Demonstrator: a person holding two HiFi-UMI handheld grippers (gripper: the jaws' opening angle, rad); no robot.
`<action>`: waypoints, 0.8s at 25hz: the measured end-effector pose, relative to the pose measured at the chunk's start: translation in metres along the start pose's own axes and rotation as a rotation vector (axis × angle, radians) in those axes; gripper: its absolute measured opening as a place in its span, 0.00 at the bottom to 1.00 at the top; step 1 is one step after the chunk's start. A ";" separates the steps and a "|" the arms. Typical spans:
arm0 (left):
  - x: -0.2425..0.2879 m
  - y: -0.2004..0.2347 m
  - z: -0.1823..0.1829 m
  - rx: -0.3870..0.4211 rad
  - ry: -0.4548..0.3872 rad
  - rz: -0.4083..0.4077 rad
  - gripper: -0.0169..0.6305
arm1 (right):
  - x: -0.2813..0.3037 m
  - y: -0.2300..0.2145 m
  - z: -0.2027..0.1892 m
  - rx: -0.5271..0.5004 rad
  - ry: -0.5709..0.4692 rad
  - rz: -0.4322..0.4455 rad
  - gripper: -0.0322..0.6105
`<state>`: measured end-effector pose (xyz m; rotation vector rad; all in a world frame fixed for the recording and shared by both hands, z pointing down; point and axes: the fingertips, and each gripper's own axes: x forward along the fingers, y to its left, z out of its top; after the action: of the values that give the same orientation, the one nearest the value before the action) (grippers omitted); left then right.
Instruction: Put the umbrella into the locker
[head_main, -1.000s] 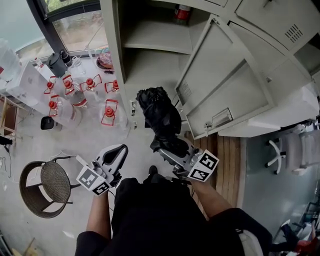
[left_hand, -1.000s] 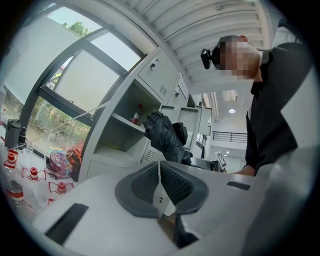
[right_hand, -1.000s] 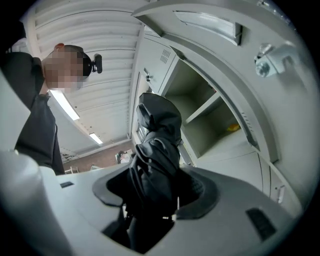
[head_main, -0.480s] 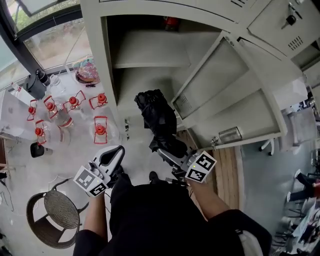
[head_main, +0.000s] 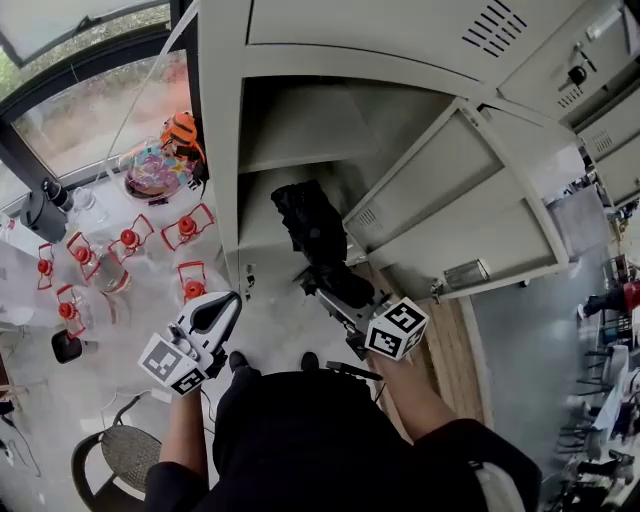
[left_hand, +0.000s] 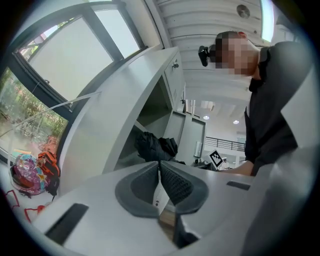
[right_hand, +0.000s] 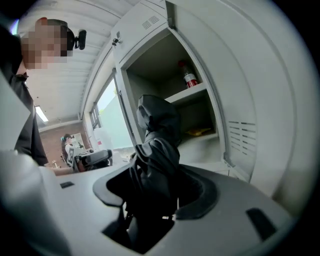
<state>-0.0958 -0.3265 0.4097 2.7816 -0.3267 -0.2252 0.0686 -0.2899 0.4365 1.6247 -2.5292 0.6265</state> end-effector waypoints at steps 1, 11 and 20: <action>-0.003 0.003 0.001 -0.003 0.001 -0.008 0.06 | 0.004 -0.001 0.000 -0.003 0.008 -0.018 0.43; -0.021 0.021 -0.010 0.025 0.080 -0.057 0.06 | 0.043 -0.013 0.012 -0.077 0.032 -0.147 0.43; -0.013 0.036 0.001 0.019 0.008 0.042 0.06 | 0.075 -0.037 0.024 -0.119 0.088 -0.094 0.43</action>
<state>-0.1152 -0.3568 0.4222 2.7906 -0.3869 -0.2024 0.0717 -0.3767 0.4457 1.6267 -2.3644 0.5156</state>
